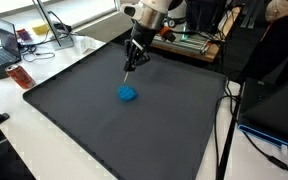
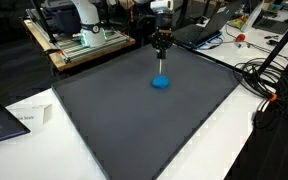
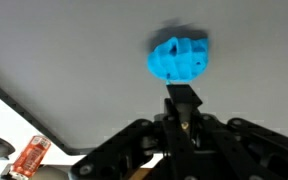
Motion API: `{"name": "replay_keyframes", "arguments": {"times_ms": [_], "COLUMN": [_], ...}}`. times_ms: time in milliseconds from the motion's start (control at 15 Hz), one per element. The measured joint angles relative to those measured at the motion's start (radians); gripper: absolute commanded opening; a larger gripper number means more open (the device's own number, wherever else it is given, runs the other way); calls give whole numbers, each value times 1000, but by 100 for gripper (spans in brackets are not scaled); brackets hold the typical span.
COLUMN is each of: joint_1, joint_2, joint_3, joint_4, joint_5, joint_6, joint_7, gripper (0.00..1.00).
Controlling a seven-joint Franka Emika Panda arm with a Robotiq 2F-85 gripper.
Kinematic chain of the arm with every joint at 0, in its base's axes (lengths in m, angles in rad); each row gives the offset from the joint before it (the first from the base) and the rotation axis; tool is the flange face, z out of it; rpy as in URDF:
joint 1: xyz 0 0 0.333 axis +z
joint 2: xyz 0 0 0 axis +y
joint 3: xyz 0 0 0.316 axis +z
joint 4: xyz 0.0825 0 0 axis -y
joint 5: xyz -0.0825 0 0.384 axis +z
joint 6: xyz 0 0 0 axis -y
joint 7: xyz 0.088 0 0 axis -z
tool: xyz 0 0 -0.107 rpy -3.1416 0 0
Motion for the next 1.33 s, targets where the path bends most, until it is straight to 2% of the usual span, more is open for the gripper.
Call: {"name": "replay_keyframes", "arguments": {"times_ms": [200, 867, 1333], "joint_1": [27, 43, 68], "joint_2": [5, 86, 187], "joint_3": [7, 144, 168], "joint_4": [9, 148, 283], "joint_5": [-8, -22, -23], "joint_6": [-69, -394, -596], "joint_7": [33, 141, 178], "gripper": [3, 3, 3]}}
